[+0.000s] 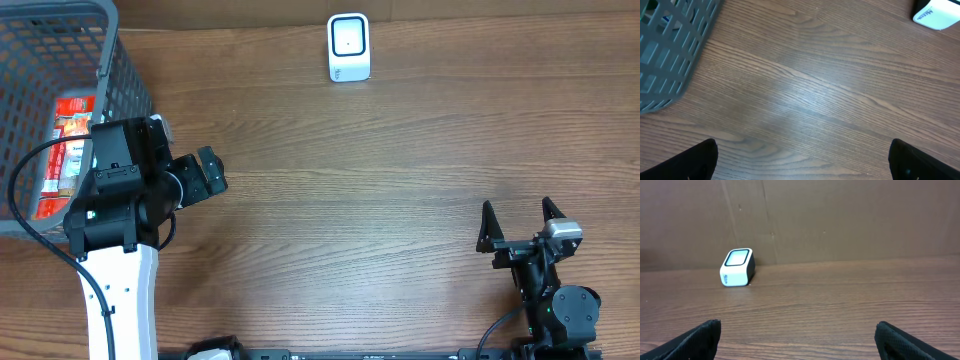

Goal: Scan the item barcode
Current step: 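Rotate the left gripper and position it above the basket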

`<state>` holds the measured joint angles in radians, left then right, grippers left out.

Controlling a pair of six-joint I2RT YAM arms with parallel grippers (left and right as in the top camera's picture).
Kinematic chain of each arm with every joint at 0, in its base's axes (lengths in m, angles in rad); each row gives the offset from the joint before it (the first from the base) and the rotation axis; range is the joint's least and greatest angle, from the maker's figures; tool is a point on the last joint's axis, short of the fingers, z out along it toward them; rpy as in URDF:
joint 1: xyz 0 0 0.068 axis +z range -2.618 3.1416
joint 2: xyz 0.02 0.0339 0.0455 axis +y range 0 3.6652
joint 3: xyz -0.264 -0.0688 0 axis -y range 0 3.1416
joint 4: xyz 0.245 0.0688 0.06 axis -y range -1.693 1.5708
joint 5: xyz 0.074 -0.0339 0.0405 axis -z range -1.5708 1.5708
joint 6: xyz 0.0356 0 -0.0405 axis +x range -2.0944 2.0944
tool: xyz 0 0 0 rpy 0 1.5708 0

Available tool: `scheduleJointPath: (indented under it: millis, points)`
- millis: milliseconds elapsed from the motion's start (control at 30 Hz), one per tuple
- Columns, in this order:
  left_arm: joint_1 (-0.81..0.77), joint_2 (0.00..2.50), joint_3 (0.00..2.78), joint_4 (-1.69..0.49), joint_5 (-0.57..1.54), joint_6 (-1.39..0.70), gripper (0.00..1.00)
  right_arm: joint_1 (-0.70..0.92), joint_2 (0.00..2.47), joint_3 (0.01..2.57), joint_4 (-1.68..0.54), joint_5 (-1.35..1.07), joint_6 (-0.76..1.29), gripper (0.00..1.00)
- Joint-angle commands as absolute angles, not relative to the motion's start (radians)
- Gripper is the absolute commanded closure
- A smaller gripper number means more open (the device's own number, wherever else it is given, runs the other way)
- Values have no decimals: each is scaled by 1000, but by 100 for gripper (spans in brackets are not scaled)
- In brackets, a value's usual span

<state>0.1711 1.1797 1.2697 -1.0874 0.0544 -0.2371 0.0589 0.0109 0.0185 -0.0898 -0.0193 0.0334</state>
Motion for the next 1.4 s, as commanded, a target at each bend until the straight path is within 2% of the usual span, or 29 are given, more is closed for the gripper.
scheduleJointPath:
  millis: [0, 1367]
  points:
    - [176, 1171, 1294, -1087, 41, -248, 0, 55, 3, 8, -84, -17, 32, 0]
    - [176, 1230, 1293, -1087, 30, -248, 0, 55, 3, 8, -84, -17, 32, 0]
